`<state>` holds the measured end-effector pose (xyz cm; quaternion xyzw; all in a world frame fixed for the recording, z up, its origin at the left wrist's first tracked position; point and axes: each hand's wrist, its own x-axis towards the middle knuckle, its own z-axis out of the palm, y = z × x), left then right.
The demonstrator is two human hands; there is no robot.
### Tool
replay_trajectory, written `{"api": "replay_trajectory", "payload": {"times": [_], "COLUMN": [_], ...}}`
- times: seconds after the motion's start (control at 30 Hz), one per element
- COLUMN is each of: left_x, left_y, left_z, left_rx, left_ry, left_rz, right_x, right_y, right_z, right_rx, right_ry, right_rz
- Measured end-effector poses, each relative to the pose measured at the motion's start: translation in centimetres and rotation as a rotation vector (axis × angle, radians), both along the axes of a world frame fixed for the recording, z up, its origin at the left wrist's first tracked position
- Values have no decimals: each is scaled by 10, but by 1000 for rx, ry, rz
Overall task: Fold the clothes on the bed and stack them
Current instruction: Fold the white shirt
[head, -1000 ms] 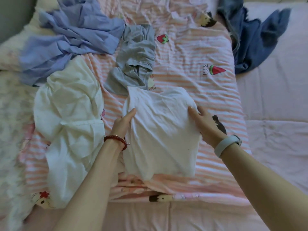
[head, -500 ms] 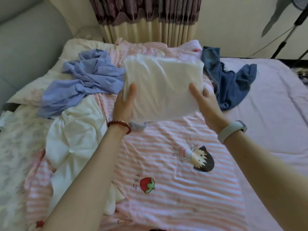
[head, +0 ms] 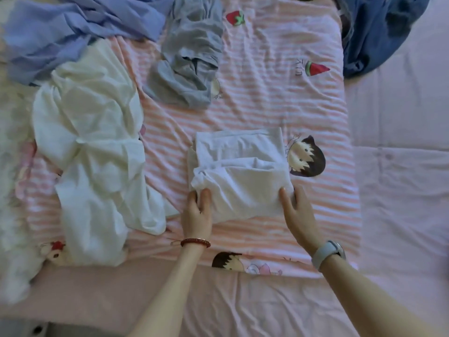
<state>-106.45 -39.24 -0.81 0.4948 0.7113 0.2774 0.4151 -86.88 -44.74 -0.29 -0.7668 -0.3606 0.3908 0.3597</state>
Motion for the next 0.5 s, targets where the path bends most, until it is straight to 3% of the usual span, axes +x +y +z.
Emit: {"api": "replay_trajectory", "payload": {"times": [0.17,0.33,0.43,0.5], "left_x": [3,16,30,33], "left_y": [-16,25,62,80], "left_z": [0,3,-6,-19], "left_rx": [88,198,142,67], "left_ry": [61,79,189,284], "left_rz": [-109,5,93,155], "right_x": [-1,1,7,11], "right_y": [-16,26,59,78], "right_z": [1,11,1,-13], "right_rx": [16,167,158,46], "right_ry": [-109,-265,-370,-461], "right_rz": [51,-53,-109,-116]}}
